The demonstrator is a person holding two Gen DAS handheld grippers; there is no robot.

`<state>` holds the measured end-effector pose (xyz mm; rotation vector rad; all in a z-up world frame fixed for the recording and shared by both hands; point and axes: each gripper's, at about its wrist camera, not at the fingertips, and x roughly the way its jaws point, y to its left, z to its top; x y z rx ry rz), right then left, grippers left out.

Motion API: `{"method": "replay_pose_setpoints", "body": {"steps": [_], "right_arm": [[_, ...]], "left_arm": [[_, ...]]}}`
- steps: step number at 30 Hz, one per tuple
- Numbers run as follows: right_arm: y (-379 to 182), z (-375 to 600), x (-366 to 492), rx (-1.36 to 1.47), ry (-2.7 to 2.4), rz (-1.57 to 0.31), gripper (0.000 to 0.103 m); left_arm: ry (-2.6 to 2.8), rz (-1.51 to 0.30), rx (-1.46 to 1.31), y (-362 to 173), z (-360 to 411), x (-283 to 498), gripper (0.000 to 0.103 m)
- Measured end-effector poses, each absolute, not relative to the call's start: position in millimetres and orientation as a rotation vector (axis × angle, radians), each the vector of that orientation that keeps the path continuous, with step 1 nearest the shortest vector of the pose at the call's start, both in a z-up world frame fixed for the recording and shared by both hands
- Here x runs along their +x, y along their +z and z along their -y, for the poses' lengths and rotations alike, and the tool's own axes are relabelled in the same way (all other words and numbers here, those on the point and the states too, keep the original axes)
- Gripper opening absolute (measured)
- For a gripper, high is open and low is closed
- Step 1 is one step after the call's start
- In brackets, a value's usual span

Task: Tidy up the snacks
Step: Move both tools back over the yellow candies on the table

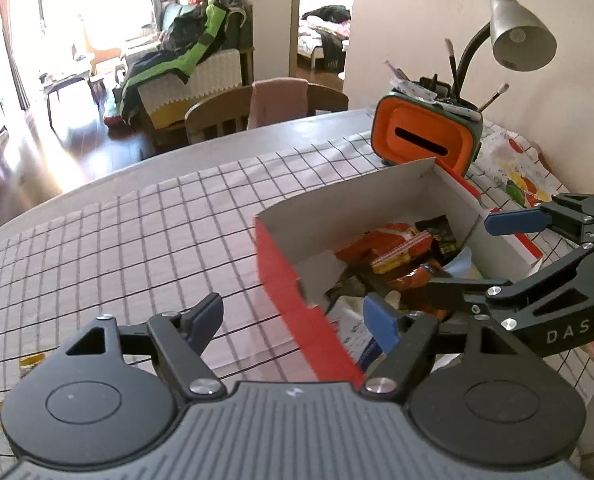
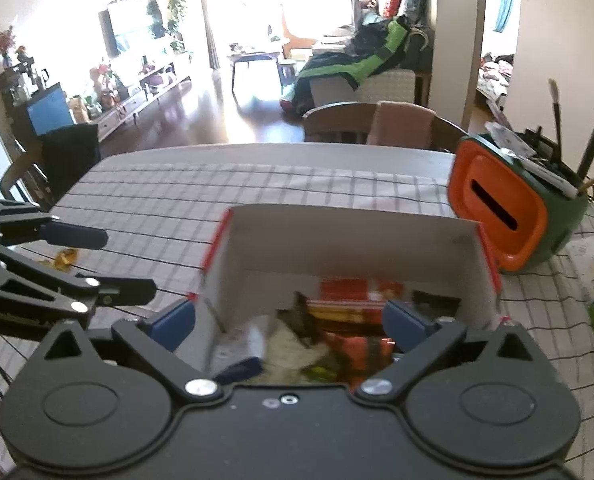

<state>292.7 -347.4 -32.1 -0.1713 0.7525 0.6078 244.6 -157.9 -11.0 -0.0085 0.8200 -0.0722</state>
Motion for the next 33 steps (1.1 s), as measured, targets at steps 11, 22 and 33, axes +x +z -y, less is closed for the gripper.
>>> {"method": "replay_pose_setpoints", "body": {"steps": [11,22,33], "right_arm": [[-27,278,259,-0.129,0.657,-0.720,0.103],[-37,188,227,-0.157,0.702,-0.748,0.103],[-53,118,224,-0.210,0.734,-0.796,0.103]], "left_arm": [[-0.055,-0.780,-0.046,-13,82,200,0.083],[-0.002,-0.793,-0.070,-33,-4,159,0.083],[0.081,-0.817,-0.099,-58,-78,127,0.083]]}}
